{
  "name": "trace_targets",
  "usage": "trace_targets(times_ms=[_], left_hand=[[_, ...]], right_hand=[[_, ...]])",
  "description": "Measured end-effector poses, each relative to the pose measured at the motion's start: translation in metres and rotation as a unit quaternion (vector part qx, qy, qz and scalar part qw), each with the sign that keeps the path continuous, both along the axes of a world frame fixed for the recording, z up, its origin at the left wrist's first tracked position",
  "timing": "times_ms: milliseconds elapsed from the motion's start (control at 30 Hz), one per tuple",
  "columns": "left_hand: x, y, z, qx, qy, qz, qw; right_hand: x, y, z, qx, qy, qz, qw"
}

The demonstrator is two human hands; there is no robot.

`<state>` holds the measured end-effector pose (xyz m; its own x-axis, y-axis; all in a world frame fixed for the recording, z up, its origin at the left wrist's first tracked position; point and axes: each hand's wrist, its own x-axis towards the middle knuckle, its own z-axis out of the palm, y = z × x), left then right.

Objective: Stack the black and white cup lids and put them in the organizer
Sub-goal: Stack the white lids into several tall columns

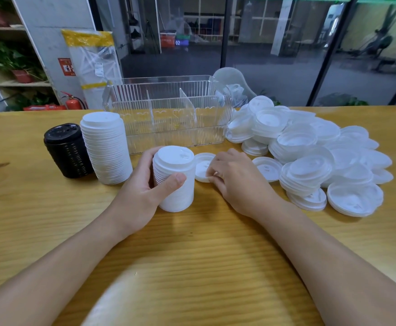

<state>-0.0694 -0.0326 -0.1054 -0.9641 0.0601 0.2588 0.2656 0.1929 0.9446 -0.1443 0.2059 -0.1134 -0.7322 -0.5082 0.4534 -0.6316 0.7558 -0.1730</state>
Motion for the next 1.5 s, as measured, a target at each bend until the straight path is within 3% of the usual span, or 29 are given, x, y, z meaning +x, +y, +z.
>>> trace_targets(times_ms=[167,267,367,500,567,767,1033,1200,1500], left_hand=[[0.0,-0.001,0.0,-0.002,-0.001,0.0,1.0],[0.001,-0.001,0.0,-0.005,-0.003,0.0,1.0],[0.001,-0.001,0.0,-0.001,-0.007,-0.001,1.0],[0.0,-0.001,0.0,0.0,-0.005,0.0,1.0],[0.0,-0.001,0.0,0.001,-0.004,0.0,1.0],[-0.001,-0.001,0.0,0.0,-0.002,-0.003,1.0],[0.0,-0.002,-0.001,0.003,-0.003,-0.005,1.0],[0.0,-0.002,-0.001,0.002,-0.002,-0.003,1.0],[-0.001,-0.001,-0.002,0.009,-0.003,-0.007,1.0]], right_hand=[[0.003,-0.007,-0.004,-0.009,0.02,-0.006,1.0],[0.006,-0.003,-0.004,-0.12,-0.061,-0.002,0.991],[0.008,0.004,0.007,-0.258,-0.166,0.011,0.952],[0.003,0.012,0.017,-0.428,-0.202,0.023,0.881],[0.003,0.011,0.016,-0.456,-0.212,0.004,0.865],[-0.003,0.004,0.0,-0.33,-0.187,-0.059,0.923],[0.001,0.016,0.008,-0.187,-0.2,0.014,0.962],[0.006,0.024,0.016,-0.119,-0.224,-0.001,0.967],[0.009,0.024,0.021,-0.12,-0.217,-0.029,0.968]])
